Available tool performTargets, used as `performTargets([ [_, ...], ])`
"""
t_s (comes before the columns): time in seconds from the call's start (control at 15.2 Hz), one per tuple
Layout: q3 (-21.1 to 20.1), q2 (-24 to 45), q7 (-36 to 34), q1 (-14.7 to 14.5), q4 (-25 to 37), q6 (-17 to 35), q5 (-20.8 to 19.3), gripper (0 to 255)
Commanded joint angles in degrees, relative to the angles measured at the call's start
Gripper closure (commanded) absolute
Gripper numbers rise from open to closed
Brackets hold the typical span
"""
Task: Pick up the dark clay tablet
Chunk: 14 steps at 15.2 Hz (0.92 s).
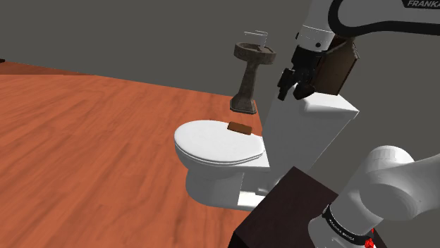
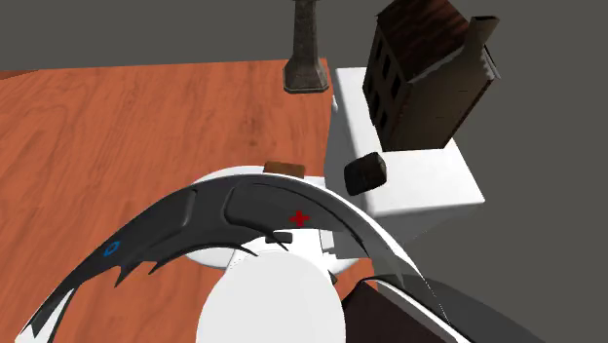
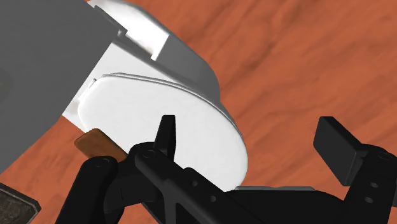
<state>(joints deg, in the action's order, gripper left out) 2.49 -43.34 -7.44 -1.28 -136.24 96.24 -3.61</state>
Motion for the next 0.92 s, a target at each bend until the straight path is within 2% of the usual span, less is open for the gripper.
performTargets([
  [0.0, 0.0, 0.0, 0.0, 0.0, 0.0, 0.0, 0.0, 0],
  [0.46, 11.4, 3.5, 3.8, 4.1, 4.4, 3.7, 2.3, 0],
  [0.86, 21.6, 7.8, 7.7, 6.3, 8.6, 6.4, 6.3, 0],
])
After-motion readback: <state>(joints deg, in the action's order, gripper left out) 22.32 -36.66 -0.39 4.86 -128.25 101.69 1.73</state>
